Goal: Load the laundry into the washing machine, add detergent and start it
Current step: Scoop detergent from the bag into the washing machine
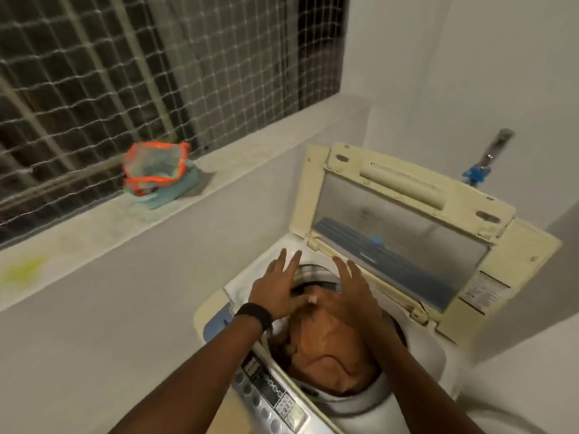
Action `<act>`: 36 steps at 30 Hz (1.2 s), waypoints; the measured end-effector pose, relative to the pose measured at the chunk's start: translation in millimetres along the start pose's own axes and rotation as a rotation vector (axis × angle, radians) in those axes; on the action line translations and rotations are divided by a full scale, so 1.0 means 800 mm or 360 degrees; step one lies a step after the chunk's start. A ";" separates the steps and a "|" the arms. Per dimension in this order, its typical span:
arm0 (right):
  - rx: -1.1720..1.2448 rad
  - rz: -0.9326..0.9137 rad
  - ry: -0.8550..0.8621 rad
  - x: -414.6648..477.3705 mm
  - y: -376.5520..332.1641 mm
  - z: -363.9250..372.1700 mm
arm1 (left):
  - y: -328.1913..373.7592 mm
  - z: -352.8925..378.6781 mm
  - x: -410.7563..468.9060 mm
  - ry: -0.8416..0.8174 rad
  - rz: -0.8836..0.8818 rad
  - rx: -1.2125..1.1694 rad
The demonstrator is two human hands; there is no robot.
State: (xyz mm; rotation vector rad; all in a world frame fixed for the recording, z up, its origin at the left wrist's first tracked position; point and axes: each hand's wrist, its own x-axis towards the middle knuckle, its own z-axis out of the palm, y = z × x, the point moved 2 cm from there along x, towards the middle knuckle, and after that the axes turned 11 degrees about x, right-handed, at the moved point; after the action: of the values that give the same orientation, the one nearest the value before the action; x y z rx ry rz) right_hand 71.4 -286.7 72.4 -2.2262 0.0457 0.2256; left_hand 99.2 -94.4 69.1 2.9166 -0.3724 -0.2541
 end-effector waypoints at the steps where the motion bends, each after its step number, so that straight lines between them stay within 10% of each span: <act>1: 0.0040 -0.0080 0.0034 0.002 -0.018 0.005 | -0.010 -0.018 -0.011 0.0066 -0.0053 0.0005; 18: 0.0021 -0.1028 0.0208 0.093 -0.393 0.075 | -0.220 -0.271 -0.070 0.1684 -0.0631 -0.0340; 28: -0.0827 -0.0764 0.0040 0.157 -0.470 0.098 | -0.288 -0.264 -0.017 0.1006 -0.0680 -0.0582; 36: -0.1102 -0.0861 0.0112 0.169 -0.475 0.109 | -0.288 -0.263 -0.020 0.0961 -0.0569 -0.0535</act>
State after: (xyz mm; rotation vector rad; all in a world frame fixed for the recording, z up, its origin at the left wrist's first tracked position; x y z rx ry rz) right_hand 234.3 22.8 291.5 -2.8188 -0.6824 -0.1654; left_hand 177.8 163.3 227.0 2.5369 0.2622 0.4663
